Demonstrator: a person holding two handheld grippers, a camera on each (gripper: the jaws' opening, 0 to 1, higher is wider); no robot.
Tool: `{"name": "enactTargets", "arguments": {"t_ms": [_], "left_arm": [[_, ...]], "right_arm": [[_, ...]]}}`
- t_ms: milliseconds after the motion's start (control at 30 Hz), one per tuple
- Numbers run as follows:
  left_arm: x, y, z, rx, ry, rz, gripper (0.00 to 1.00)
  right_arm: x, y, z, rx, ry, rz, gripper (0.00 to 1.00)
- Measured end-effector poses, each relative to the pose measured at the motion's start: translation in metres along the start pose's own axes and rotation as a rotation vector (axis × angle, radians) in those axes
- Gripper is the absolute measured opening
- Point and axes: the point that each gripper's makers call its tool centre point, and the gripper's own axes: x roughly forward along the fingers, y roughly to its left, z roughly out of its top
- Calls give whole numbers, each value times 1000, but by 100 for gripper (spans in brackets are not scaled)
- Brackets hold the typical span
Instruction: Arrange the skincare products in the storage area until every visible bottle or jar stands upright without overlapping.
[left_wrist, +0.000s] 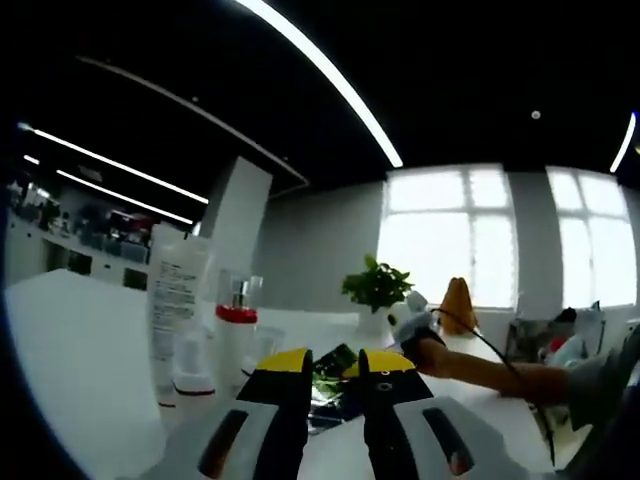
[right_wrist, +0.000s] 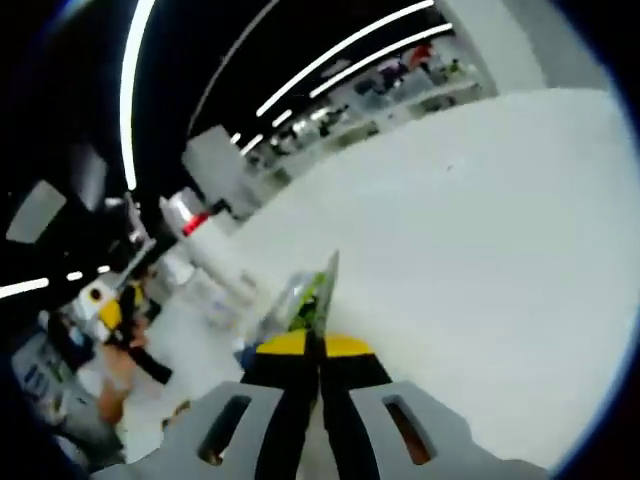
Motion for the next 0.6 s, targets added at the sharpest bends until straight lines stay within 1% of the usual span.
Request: {"name": "enactTargets", "arguments": {"t_ms": [33,67,100,167,200,233,267,300,367,400,433,467,500,533,567,600], "left_arm": [[0,2,1,-14,-2,0,19],[-1,3,1,-26,-5,1,19],[-1,4,3,-34,-9,4,18],[-2,6,5,-44,-20,7,18],[-3,6,6,-49,-23,7,18],[-3,6,7,-56,-28,6,18],[-4,6,9,-63,-35,4,18],[-5,6,11,-70,-41,3,18],[-6,6,13,-84,-53,-1,18],[-6,6,14,-90,-57,-2,18],[-7,6,15,-96,-61,-1,18],[-8,6,17,-100,-69,2,18],[-9,6,18,-103,-75,2,18],[-10,7,20,-110,-81,1,18],[-10,7,21,-118,-86,0,18],[-11,7,22,-127,-92,-2,18]], "right_arm": [[3,-5,0,-47,0,-16,2],[3,5,-6,-105,-11,-22,3],[0,23,-16,-160,-37,-23,5],[4,20,-11,-224,-72,-23,7],[5,20,-11,-232,-77,-23,8],[6,21,-13,-221,-66,-18,8],[7,23,-14,-231,-62,-10,9],[8,20,-12,-237,-63,-4,10],[10,18,-11,-249,-71,-13,15],[9,14,-10,-222,-79,-40,24],[10,10,-4,-195,-113,-60,38],[9,9,3,-175,-156,-53,52],[6,12,11,-172,-195,-35,63],[2,13,18,-167,-232,-31,65],[-5,14,28,-171,-275,-35,64],[-11,21,38,-178,-324,-18,65]]}}
